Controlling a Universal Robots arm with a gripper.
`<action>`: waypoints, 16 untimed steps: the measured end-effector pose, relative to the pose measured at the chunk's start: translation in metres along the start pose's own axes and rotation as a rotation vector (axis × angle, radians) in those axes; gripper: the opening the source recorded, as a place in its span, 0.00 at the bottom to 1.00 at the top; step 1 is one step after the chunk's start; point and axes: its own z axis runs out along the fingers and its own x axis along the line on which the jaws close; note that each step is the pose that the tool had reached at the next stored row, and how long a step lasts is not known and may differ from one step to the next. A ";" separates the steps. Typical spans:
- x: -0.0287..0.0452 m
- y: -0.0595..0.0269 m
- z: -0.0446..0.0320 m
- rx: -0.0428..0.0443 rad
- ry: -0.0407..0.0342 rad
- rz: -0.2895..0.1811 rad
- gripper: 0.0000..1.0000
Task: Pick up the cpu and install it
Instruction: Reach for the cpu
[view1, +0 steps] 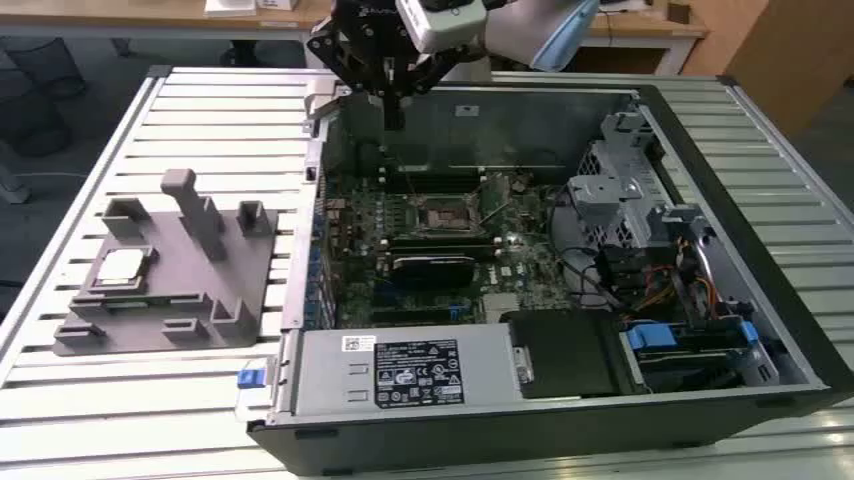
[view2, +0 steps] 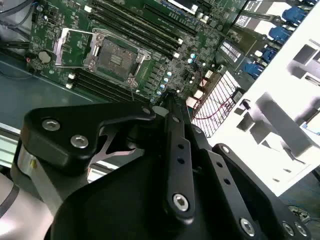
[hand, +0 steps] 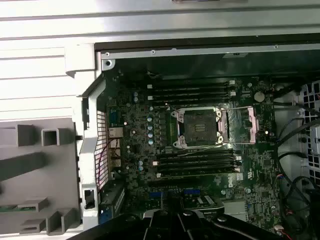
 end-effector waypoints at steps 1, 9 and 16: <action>0.0000 0.0000 0.0000 0.0000 0.0000 0.000 0.11; 0.0062 -0.0005 0.0000 0.0000 -0.0001 0.000 0.11; 0.0148 -0.0011 0.0002 -0.0001 0.0000 0.000 0.11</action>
